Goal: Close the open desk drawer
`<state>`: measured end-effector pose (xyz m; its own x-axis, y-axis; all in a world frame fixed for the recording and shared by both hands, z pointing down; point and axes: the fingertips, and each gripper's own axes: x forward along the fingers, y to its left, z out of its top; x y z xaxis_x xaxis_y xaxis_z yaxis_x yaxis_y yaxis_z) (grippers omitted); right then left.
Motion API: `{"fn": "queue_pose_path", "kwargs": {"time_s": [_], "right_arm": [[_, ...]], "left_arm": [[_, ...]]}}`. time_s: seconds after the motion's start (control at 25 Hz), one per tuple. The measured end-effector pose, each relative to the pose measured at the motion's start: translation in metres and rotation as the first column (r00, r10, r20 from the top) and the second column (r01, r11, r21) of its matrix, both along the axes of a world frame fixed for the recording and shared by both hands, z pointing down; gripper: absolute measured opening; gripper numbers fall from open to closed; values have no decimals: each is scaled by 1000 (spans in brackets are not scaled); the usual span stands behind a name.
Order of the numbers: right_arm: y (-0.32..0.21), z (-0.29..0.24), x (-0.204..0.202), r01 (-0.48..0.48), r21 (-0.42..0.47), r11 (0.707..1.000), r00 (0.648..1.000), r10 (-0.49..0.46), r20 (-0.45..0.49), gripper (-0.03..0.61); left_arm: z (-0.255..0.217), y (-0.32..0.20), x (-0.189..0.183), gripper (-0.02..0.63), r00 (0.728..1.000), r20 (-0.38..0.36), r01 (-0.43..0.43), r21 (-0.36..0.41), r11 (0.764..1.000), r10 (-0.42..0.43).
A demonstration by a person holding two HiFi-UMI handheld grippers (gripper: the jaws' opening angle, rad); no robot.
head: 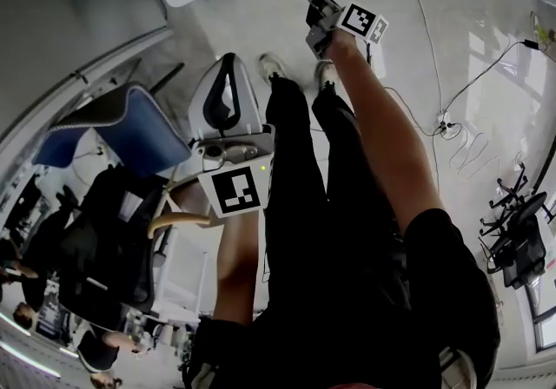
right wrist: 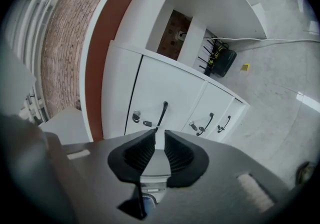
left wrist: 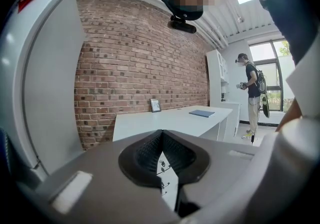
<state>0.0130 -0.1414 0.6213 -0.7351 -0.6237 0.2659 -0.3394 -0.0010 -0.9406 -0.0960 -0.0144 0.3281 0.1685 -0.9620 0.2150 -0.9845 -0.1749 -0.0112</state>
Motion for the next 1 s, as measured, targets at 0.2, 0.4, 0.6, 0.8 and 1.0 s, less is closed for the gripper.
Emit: {"fn": "queue_pose_path", "kwargs": {"time_s": [0.2,0.4,0.6,0.8,1.0], "right_arm": [[21,-27,13,15,-12,1000,1000,-15,3,58],[46,-54,24,56,-29,998,998,-57,-32,45],[61,-88,30,134,-6,991,986,-134,-100,40],[63,-125,39,200,22,980,964,-193,-182,28],[71,-173,45,284,78,956,925,-251,-286,5]], "left_arm": [[-30,13,15,17,1000,-2,17,2,1000,-17],[-64,19,23,17,1000,-7,20,6,1000,-20],[-101,18,24,17,1000,-6,29,36,999,-29],[-133,18,19,17,999,-13,49,68,997,-48],[-159,25,13,17,998,-19,56,92,994,-54]]}}
